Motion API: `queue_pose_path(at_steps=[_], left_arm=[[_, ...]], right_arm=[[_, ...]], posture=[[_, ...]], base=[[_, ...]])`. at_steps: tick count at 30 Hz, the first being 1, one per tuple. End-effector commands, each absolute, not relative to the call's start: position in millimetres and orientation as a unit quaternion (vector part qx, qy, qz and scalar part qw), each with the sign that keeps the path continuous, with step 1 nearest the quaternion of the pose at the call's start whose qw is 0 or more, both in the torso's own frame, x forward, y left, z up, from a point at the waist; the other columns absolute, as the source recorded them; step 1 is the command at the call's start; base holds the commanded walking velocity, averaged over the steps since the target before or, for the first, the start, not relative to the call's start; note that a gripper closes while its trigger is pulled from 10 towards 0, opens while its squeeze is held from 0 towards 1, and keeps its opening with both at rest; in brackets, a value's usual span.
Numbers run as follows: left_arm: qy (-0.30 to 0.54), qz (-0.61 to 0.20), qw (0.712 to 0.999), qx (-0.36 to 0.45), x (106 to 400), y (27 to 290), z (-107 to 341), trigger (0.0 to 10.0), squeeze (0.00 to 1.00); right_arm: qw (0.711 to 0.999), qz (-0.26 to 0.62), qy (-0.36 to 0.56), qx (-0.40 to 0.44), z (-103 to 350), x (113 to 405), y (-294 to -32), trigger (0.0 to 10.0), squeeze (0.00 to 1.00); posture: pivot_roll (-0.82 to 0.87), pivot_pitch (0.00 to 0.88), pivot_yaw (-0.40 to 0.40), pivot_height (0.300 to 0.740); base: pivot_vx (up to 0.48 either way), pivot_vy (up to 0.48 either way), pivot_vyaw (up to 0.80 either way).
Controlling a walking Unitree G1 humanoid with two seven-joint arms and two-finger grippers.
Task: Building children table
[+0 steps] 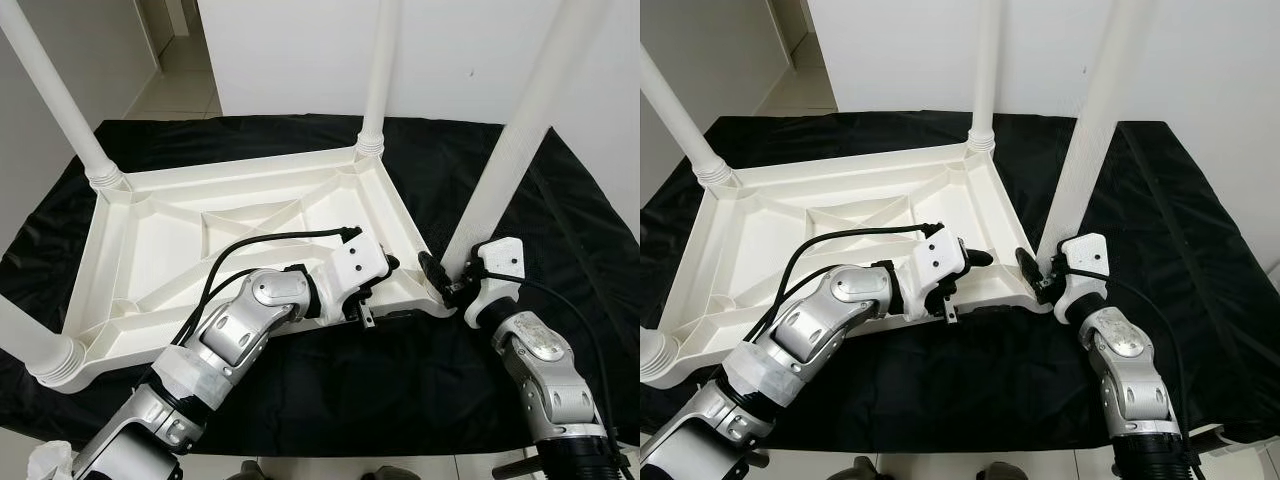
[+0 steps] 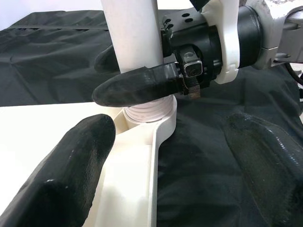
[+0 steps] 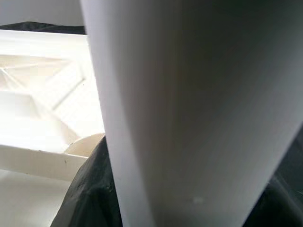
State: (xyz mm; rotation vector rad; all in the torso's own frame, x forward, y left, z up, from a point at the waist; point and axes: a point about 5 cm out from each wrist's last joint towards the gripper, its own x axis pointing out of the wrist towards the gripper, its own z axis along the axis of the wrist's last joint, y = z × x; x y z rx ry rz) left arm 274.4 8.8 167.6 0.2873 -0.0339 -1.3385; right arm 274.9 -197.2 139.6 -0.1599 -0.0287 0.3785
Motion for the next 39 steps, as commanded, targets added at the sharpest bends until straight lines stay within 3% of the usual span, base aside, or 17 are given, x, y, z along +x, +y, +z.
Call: queue_pose_path(at_steps=[1,3,4,8,9,10,14,18,23,27,29,39], left_arm=[[-0.012,-0.648,0.748,0.140,273,9,167,10.0,0.00],[-0.014,-0.648,0.749,0.139,272,8,167,10.0,0.00],[-0.015,-0.648,0.748,0.138,272,7,167,10.0,0.00],[-0.016,-0.649,0.748,0.138,272,7,167,10.0,0.00],[-0.016,-0.649,0.748,0.138,271,7,167,10.0,0.00],[-0.016,-0.649,0.748,0.137,271,7,167,10.0,0.00],[-0.015,-0.649,0.748,0.137,271,7,167,10.0,0.00],[-0.015,-0.649,0.748,0.136,270,7,166,10.0,0.00],[-0.015,-0.649,0.748,0.136,271,7,166,10.0,0.00],[-0.015,-0.645,0.752,0.138,274,8,166,10.0,0.00],[-0.016,-0.637,0.758,0.139,278,10,167,10.0,0.00],[-0.016,-0.628,0.765,0.139,281,12,168,10.0,0.00]], right_arm=[[0.977,0.194,-0.008,-0.087,137,276,-197,0.0,0.00],[0.977,0.194,-0.002,-0.086,135,276,-199,0.0,0.00],[0.981,0.174,0.001,-0.086,133,277,-202,4.4,0.00],[0.984,0.159,0.003,-0.085,132,278,-204,4.4,0.00],[0.986,0.146,0.007,-0.081,131,279,-206,10.0,0.00],[0.992,0.102,0.008,-0.068,132,282,-208,10.0,0.00],[0.996,0.072,0.010,-0.059,132,284,-209,10.0,0.00],[1.000,-0.023,0.017,0.001,129,282,-195,10.0,0.00],[0.999,-0.035,0.018,0.008,129,281,-192,10.0,0.00],[0.995,-0.099,0.019,0.017,128,276,-188,10.0,0.00],[0.981,-0.189,0.016,0.027,128,265,-178,10.0,0.00],[0.978,-0.195,0.029,0.069,128,263,-154,10.0,0.00]], posture=[[-0.07,0.000,0.043,0.740],[-0.07,0.000,0.036,0.740],[-0.07,0.000,0.034,0.740],[-0.07,0.000,0.034,0.740],[-0.07,0.000,0.031,0.740],[-0.07,0.000,0.031,0.740],[-0.07,0.000,0.030,0.740],[-0.08,0.000,0.031,0.740],[-0.08,0.000,0.031,0.740],[-0.08,0.000,0.030,0.740],[-0.08,0.000,0.028,0.740],[-0.07,0.000,0.020,0.740]], base=[[0.000,0.000,0.00],[0.000,0.000,0.00],[0.000,0.000,0.00],[0.000,0.000,0.00],[0.000,0.000,0.00],[0.000,0.000,0.00],[0.000,0.000,0.00],[0.000,0.000,0.00],[0.000,0.000,0.00],[0.000,0.000,0.00],[0.000,0.000,0.00],[0.000,0.000,0.00]])
